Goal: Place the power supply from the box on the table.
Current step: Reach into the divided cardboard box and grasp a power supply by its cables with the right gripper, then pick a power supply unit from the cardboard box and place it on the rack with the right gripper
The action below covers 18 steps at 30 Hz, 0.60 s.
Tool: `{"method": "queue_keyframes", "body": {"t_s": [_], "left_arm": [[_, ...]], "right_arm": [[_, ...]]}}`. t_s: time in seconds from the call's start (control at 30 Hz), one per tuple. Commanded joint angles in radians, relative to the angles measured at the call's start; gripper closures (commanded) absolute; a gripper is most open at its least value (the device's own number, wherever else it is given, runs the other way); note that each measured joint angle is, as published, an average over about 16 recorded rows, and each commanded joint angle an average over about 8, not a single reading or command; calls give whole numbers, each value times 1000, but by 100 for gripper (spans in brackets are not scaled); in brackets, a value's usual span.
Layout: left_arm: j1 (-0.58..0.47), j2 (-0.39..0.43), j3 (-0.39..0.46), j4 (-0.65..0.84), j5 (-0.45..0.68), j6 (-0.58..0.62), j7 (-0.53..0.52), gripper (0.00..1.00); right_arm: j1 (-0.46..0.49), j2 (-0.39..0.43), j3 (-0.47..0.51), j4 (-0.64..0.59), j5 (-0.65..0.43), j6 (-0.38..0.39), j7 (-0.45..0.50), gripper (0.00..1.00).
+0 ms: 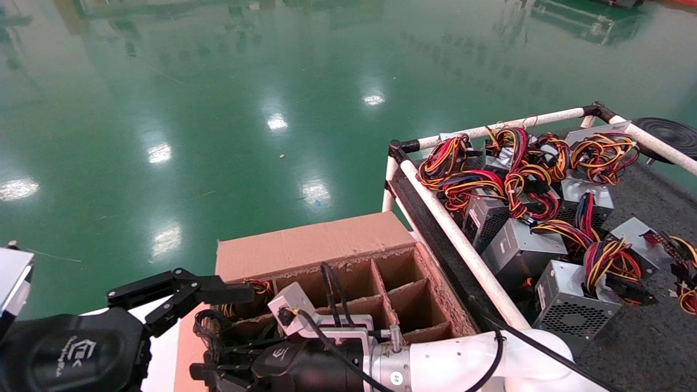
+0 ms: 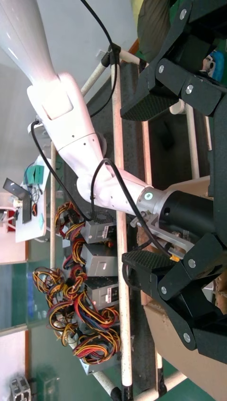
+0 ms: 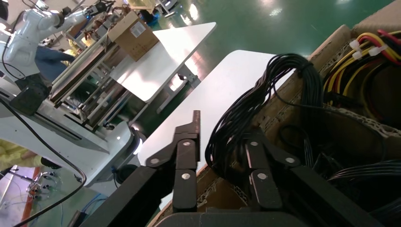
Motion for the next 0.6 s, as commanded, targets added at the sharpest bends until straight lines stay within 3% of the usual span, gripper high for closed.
{"method": "queue_keyframes", "body": {"t_s": [0.03,0.33,0.6], "left_arm": [[0,0,0,0,0,0,0,0],[0,0,0,0,0,0,0,0],[0,0,0,0,0,0,0,0]], "right_arm": [[0,0,-3,-8,10,-5,-6,100],[-6,9,17,-54,85,-84,-16,100],[-26,16,68,-95,197,-259,-15,100]]}}
